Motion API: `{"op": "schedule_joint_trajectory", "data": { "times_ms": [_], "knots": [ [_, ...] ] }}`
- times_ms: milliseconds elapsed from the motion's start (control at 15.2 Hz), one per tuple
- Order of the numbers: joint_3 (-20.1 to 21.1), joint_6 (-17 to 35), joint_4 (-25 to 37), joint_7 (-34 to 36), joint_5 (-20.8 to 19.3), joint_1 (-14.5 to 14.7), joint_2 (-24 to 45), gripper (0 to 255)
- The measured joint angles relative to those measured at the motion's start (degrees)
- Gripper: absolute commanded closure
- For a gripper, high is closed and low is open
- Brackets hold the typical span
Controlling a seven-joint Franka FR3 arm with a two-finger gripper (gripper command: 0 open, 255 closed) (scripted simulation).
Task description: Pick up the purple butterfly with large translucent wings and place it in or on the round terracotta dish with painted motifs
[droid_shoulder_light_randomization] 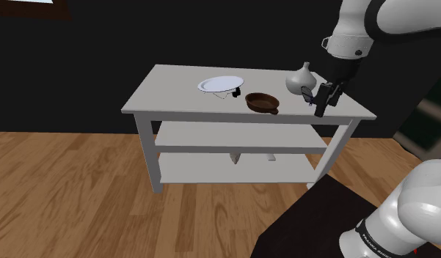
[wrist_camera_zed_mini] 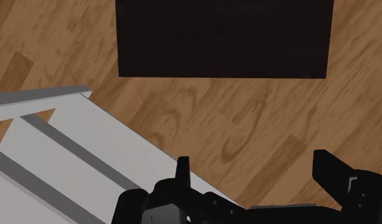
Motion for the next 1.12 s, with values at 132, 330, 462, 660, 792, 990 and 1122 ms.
{"op": "schedule_joint_trajectory", "data": {
  "times_ms": [132,330,462,660,792,990,1122],
  "knots": [
    [-0.44,0.35,0.13,-0.6,-0.47,-0.18,0.53,0],
    [-2.95,2.42,0.13,-4.01,-3.02,-1.21,2.77,0],
    [-5.1,4.33,0.76,-6.83,-5.09,-2.1,5.35,0],
    [-7.49,7.07,1.5,-10.18,-7.46,-3.03,8.79,0],
    [-9.21,9.41,1.72,-12.43,-9.02,-3.7,11.26,0],
    [-11.96,12.1,4.12,-16.25,-11.1,-4.74,16.0,0],
    [-13.48,13.7,5.77,-18.46,-12.1,-5.25,19.03,0]
  ]
}}
